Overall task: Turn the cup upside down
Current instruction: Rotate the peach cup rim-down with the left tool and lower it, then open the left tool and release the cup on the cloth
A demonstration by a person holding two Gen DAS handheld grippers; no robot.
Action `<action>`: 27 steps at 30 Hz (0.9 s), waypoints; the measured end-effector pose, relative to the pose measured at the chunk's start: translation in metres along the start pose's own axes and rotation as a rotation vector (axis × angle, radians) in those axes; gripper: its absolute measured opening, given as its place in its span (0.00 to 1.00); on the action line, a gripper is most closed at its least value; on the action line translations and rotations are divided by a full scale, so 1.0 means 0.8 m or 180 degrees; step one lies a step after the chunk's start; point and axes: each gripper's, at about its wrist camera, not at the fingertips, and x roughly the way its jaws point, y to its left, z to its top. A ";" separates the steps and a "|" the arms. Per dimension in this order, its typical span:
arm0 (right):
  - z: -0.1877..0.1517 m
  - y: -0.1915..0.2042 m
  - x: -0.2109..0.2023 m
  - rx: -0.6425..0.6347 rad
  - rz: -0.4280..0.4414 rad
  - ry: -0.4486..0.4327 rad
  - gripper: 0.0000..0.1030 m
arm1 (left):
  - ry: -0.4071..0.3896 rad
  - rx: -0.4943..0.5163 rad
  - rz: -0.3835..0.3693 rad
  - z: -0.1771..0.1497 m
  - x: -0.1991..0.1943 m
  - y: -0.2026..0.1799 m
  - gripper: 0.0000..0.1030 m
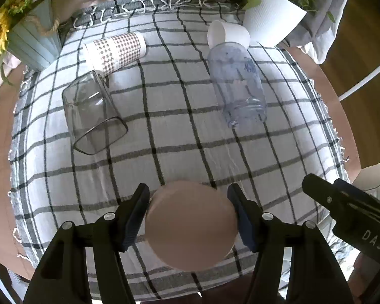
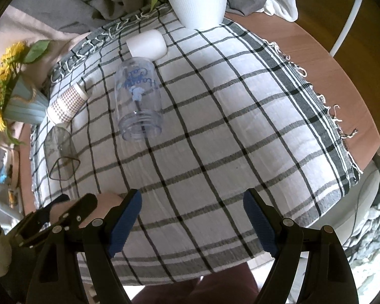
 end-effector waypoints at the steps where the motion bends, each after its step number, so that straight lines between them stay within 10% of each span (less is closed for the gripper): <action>1: -0.001 0.000 0.000 -0.0011 -0.0006 -0.0001 0.80 | -0.0007 -0.0003 0.0005 0.000 0.000 -0.001 0.61; 27: -0.043 0.035 -0.082 -0.0343 0.0069 -0.0415 0.89 | -0.0613 -0.0410 0.0354 -0.065 -0.100 0.048 0.97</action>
